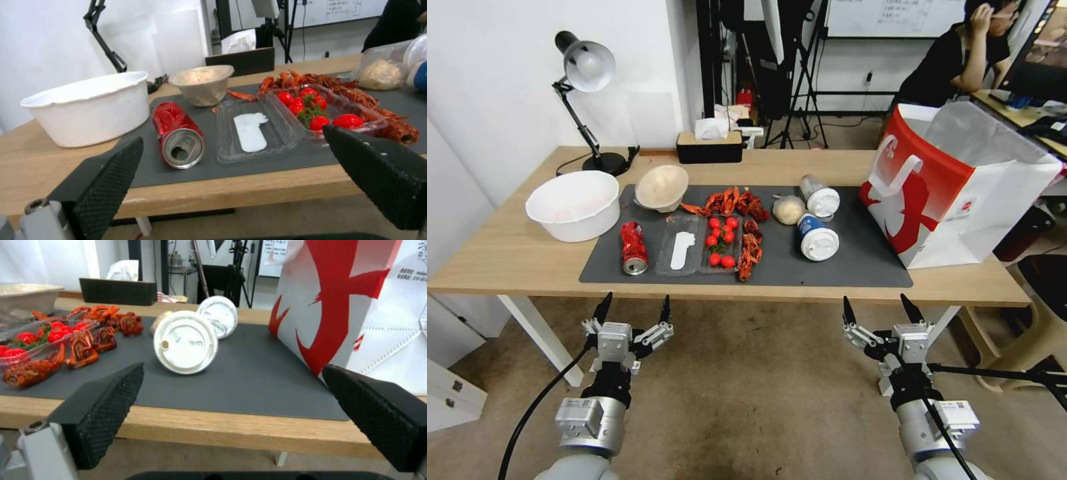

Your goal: Pick up the trash from the table and place it into the takeout bag.

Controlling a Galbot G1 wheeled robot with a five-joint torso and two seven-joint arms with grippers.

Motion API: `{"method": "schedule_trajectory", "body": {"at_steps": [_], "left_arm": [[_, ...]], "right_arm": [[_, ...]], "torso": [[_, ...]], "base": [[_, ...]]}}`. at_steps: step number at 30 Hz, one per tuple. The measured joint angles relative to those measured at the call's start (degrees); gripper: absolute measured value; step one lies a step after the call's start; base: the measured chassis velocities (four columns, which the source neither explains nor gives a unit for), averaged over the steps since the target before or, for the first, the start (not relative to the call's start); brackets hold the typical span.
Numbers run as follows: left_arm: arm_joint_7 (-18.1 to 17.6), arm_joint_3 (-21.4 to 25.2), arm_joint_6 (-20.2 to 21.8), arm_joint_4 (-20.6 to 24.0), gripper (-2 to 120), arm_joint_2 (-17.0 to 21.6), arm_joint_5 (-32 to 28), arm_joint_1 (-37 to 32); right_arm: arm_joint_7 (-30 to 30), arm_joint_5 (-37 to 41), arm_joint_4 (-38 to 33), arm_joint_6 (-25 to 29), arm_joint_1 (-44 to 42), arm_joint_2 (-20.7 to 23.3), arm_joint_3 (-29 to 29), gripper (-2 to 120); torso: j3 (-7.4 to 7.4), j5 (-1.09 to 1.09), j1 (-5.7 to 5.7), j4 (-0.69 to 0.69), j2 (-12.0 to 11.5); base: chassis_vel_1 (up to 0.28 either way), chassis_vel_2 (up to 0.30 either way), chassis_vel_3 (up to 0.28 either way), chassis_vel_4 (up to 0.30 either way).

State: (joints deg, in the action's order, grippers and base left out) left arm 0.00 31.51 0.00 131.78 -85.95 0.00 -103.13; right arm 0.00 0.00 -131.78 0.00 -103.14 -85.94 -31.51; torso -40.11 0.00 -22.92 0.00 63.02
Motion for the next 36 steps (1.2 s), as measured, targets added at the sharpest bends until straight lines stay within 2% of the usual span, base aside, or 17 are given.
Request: {"method": "schedule_trajectory", "body": {"at_steps": [18,22,24,25,27,29,31,33,34,35,36], "left_arm": [[0.0,0.0,0.0,0.0,100,0.0,0.0,0.0],[-0.46,-0.19,0.2,0.0,100,0.21,-0.25,0.14],[-4.51,-2.35,2.52,0.18,100,2.19,-2.73,1.57],[-4.51,-2.35,2.52,0.18,100,2.19,-2.73,1.57],[-7.77,-4.07,4.4,0.36,100,3.81,-4.67,2.76],[-8.14,-4.27,4.61,0.39,100,4.0,-4.9,2.89],[-10.85,-5.66,6.15,0.53,100,5.37,-6.55,3.85],[-10.96,-5.85,6.25,0.55,100,5.71,-6.66,4.02],[-11.25,-5.99,6.37,0.55,100,5.91,-6.8,4.1],[-12.69,-6.75,7.03,0.58,100,6.54,-7.68,4.61],[-14.4,-7.74,7.89,0.64,100,7.33,-8.74,5.2]], "right_arm": [[0.0,0.0,0.0,0.0,0.0,0.0,0.0,100],[-0.06,0.75,-0.04,-1.58,0.2,0.41,-0.28,100],[-0.54,3.55,-0.35,-7.18,1.04,1.94,-1.54,100],[-0.54,3.55,-0.35,-7.18,1.04,1.94,-1.54,100],[-0.89,5.47,-0.57,-10.93,1.59,2.94,-2.37,100],[-0.95,5.79,-0.61,-11.57,1.69,3.1,-2.51,100],[-1.23,7.32,-0.8,-14.6,2.15,3.95,-3.18,100],[-1.24,7.69,-0.83,-15.06,2.28,4.18,-3.38,100],[-1.2,8.98,-1.04,-16.32,2.78,4.97,-3.97,100],[-1.02,10.02,-1.31,-17.22,3.36,5.74,-4.72,100],[-0.91,10.47,-1.38,-17.67,3.59,6.0,-4.83,100]], "torso": [[0.0,0.0,0.0,0.0,0.0],[0.0,0.0,0.0,0.0,0.0],[0.0,0.0,0.0,0.0,0.0],[0.0,0.0,0.0,0.0,0.0],[0.0,0.0,0.0,0.0,0.0],[0.0,0.0,0.0,0.0,0.0],[0.0,0.0,0.0,0.0,0.0],[0.0,-0.01,0.0,-0.04,0.0],[0.0,0.03,0.0,0.0,0.0],[0.0,-0.02,0.0,0.04,0.0],[0.0,0.0,0.0,0.02,0.0]], "base": [[0.0,0.0,0.0,0.0],[0.0,0.0,0.0,0.0],[0.0,0.0,0.0,0.0],[0.0,0.0,0.0,0.0],[0.0,0.0,0.0,0.0],[0.0,0.0,0.0,0.0],[0.0,0.0,0.0,0.0],[0.0,0.0,0.0,0.0],[0.0,0.0,0.0,0.0],[0.0,0.0,0.0,0.0],[0.0,0.0,0.0,0.0]]}}
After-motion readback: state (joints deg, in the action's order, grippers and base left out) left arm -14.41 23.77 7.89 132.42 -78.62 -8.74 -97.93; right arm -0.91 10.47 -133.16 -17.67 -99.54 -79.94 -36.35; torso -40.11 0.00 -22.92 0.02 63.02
